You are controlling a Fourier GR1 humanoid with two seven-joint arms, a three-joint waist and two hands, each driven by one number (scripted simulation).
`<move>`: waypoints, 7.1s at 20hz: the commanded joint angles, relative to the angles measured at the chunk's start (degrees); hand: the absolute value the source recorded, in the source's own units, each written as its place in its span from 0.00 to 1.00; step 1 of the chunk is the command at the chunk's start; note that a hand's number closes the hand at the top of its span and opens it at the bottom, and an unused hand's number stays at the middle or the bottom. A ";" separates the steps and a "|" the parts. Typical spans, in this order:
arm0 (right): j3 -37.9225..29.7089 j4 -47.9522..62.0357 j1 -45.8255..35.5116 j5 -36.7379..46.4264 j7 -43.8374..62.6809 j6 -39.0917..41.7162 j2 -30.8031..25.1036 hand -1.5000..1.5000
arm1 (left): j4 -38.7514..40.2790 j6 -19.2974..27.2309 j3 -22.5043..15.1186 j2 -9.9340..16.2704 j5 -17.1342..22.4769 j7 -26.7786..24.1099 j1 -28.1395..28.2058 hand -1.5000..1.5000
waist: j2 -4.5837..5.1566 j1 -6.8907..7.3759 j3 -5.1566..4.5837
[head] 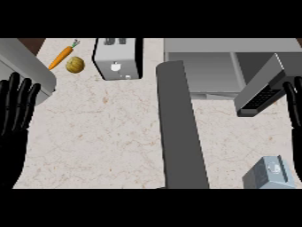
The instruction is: Pick up the milk, place it into the microwave and close the microwave
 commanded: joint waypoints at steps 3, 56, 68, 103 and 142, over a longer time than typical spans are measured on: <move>0.36 -3.70 1.75 -5.82 7.76 3.57 -1.50 0.00 | 0.84 1.99 1.92 -0.65 -0.58 1.73 -2.10 0.00 | 0.40 -1.20 -1.60; -17.55 19.82 19.50 -3.86 -2.77 22.02 -5.81 0.00 | -12.47 -15.80 21.51 -3.51 21.93 4.57 22.10 0.00 | 0.45 -1.10 -1.59; -15.71 35.84 17.69 5.30 -19.22 21.15 -3.38 0.00 | -13.61 -20.75 28.87 -2.95 29.99 5.22 26.22 0.00 | 0.41 -0.85 -1.59; -16.70 85.00 -20.34 12.74 -58.44 11.83 -4.83 1.00 | -11.36 -25.25 28.30 -6.19 28.33 1.63 28.49 0.00 | 0.57 0.25 -1.53; -13.73 102.55 -58.40 23.91 -34.33 -21.35 -3.75 1.00 | -5.32 -28.94 32.32 -4.54 27.03 0.64 23.51 0.00 | 2.02 3.07 -1.51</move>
